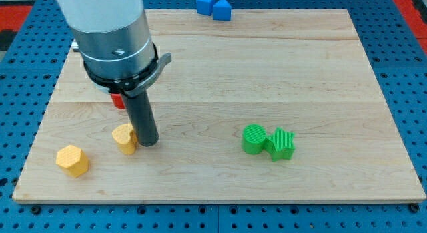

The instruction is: Push the yellow heart into the yellow hexagon

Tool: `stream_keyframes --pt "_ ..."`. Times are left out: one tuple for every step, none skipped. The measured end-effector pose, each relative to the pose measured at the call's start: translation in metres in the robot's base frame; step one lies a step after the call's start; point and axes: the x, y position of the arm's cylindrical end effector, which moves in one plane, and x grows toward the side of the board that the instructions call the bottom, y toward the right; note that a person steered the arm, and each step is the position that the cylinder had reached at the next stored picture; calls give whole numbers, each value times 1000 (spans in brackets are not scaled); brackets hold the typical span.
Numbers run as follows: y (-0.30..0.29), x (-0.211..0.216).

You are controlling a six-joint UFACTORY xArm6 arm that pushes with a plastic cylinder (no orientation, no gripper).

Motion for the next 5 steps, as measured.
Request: stream_keyframes --pt "-20 2" --pt "-16 0" --pt "-18 -2" --pt "-32 -12" --pt "-68 -8"
